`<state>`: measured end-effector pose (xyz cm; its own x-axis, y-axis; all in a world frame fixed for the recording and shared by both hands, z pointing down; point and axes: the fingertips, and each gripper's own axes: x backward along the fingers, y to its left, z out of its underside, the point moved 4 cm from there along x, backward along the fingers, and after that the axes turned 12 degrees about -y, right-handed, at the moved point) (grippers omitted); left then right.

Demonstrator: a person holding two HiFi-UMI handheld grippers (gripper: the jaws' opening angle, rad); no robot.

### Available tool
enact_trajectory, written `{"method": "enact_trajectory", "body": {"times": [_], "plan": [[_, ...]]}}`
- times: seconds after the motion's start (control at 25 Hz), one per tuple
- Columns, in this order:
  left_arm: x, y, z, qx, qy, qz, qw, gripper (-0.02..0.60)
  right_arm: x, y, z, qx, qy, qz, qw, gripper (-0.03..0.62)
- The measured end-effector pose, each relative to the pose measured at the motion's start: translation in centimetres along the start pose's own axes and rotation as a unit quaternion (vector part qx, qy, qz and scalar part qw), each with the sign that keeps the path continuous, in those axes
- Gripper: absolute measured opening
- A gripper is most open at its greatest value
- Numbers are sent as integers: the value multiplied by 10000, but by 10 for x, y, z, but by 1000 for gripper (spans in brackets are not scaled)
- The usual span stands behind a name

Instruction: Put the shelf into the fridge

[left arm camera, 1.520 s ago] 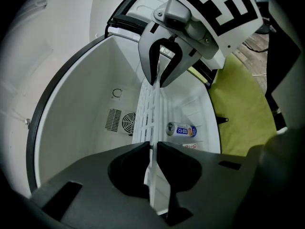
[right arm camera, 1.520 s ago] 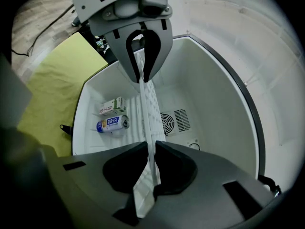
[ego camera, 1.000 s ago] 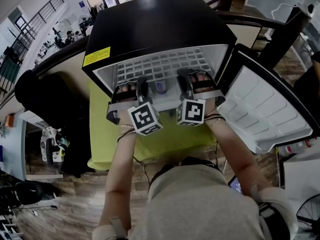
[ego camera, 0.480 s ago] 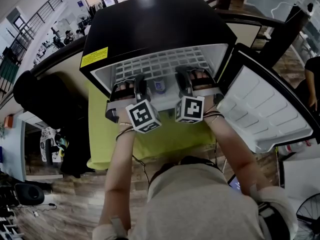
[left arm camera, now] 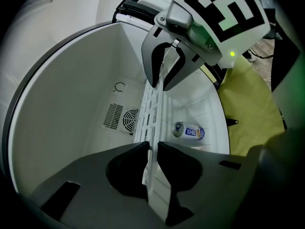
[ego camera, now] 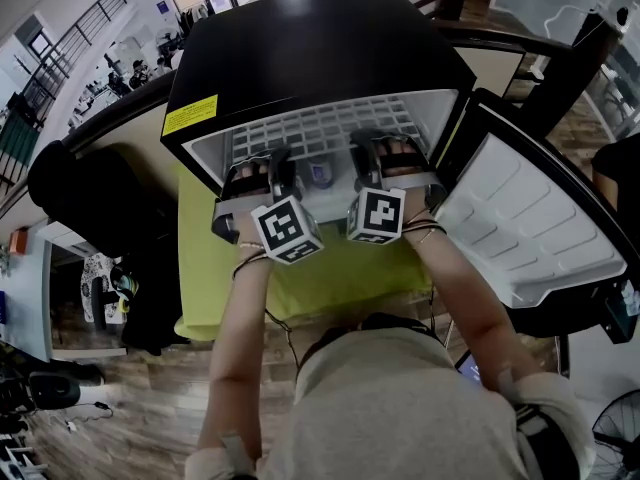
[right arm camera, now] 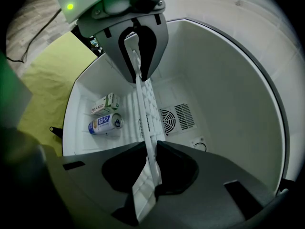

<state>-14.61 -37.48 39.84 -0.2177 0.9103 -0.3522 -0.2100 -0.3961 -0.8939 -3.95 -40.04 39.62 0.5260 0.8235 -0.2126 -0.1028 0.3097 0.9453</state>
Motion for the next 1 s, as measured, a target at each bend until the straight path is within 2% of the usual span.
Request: {"method": "enact_trajectory", "body": {"times": [0.48,0.64,0.76,0.84,1.0], "plan": [[3,0,-2,194,-13,108,9998,72,2,-2,-3,56,-37,-143,9999,71],[7,0,-4,519,-87,129,9985,74,9,-4,-5,-61,-79,-64,9999,89],[14,1,-5,714,-144,93,9973,74,15,-8,-7,-124,-129,-63,9998,126],[19,1,-5,758,-126,63,9970,74,20,-10,-9,-349,-192,-73,9992,136],[32,1,-9,1050,-199,-9,9943,48,35,-15,-17,-1221,-463,12,9914,84]]}}
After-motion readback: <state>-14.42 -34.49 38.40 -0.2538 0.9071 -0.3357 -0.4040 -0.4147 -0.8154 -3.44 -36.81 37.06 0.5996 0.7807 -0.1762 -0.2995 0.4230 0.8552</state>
